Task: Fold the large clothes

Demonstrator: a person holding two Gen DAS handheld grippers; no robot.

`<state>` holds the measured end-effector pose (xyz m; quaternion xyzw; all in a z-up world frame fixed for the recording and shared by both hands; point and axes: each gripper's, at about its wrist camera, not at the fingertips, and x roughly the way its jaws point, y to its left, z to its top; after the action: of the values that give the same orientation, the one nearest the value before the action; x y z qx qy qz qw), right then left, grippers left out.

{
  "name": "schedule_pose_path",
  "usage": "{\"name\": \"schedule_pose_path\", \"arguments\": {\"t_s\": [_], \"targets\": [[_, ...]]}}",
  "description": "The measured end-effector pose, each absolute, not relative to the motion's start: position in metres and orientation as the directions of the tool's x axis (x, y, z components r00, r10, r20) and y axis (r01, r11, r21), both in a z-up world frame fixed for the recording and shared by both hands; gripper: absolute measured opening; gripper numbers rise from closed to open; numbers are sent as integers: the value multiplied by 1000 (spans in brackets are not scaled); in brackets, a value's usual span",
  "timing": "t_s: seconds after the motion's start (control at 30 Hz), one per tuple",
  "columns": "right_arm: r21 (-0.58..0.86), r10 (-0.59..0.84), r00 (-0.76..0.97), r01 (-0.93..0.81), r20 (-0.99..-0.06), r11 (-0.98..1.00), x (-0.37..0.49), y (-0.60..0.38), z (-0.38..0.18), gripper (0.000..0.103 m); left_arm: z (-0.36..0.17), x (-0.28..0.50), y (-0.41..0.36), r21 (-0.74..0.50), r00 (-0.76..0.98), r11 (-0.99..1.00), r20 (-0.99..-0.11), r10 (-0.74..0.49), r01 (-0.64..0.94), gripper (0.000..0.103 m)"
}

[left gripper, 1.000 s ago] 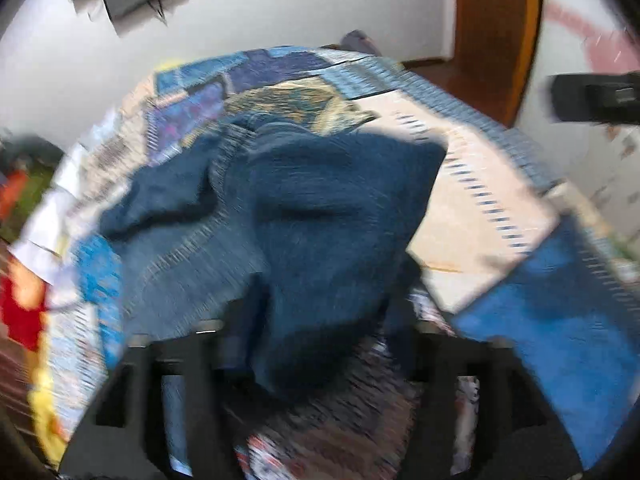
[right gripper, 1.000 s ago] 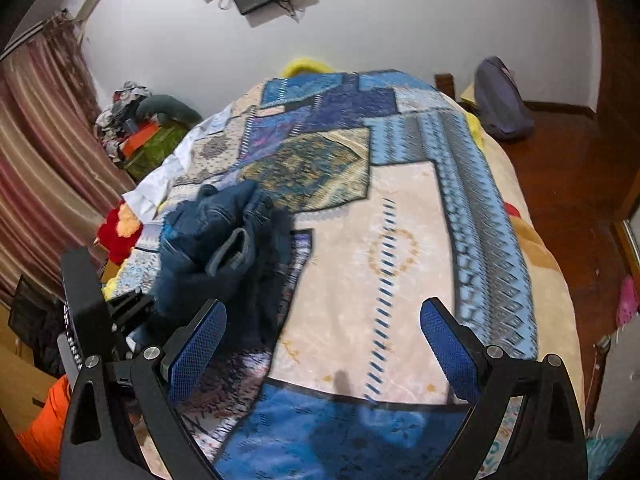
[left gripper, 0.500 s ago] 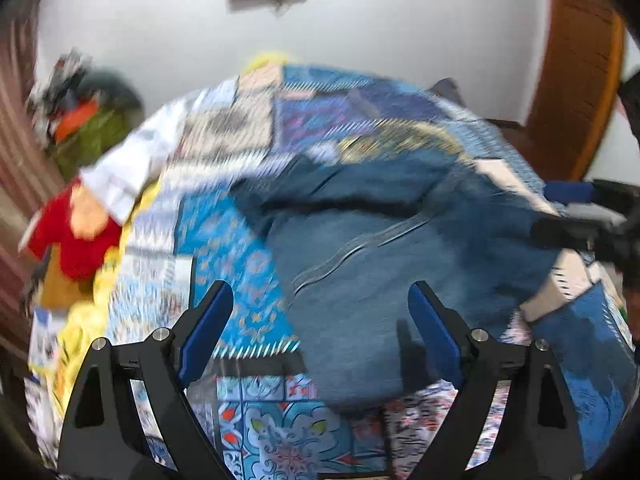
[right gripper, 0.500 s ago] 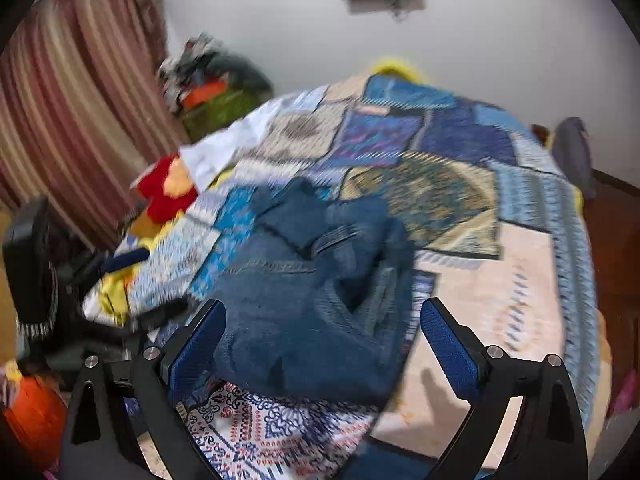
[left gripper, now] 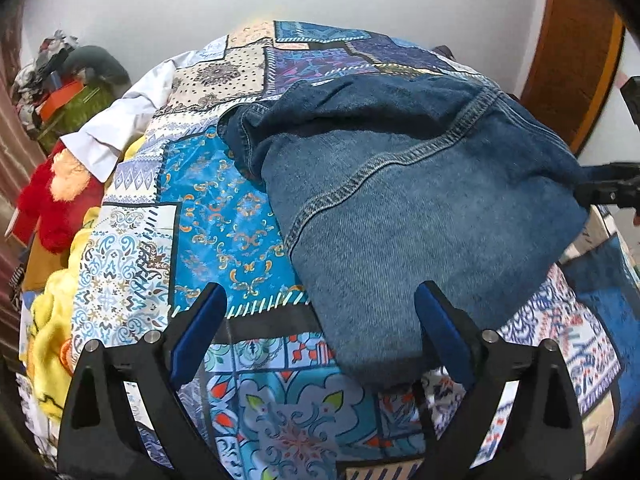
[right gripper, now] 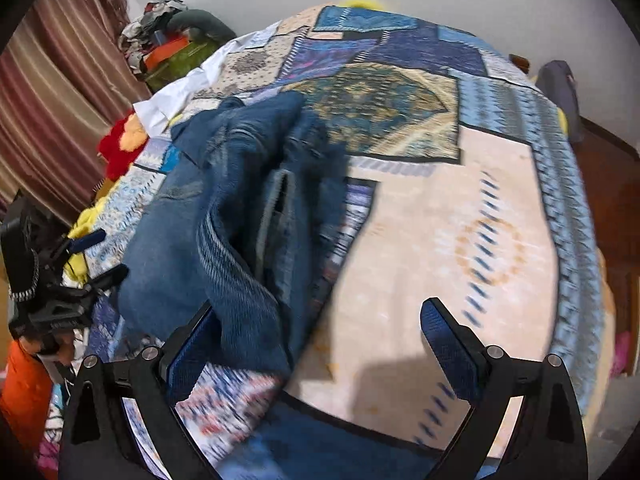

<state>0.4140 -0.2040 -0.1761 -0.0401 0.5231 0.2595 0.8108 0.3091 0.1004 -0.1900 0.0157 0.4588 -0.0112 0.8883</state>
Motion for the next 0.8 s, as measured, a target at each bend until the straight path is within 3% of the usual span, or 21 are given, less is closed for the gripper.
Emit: {"name": "schedule_pose_path", "arguments": {"t_s": [0.23, 0.4, 0.57, 0.8], "targets": [[111, 364, 409, -524, -837, 844, 419, -188, -129, 98, -168, 324, 131, 110, 607, 994, -789, 90, -5, 96], [99, 414, 416, -598, -810, 795, 453, -140, -110, 98, -173, 381, 164, 10, 572, 998, -819, 46, -66, 96], [89, 398, 316, -678, -861, 730, 494, -74, -133, 98, -198, 444, 169, -108, 506, 993, -860, -67, -53, 96], [-11, 285, 259, -757, -923, 653, 527, -31, -182, 98, -210, 519, 161, -102, 492, 991, -870, -47, -87, 95]]}}
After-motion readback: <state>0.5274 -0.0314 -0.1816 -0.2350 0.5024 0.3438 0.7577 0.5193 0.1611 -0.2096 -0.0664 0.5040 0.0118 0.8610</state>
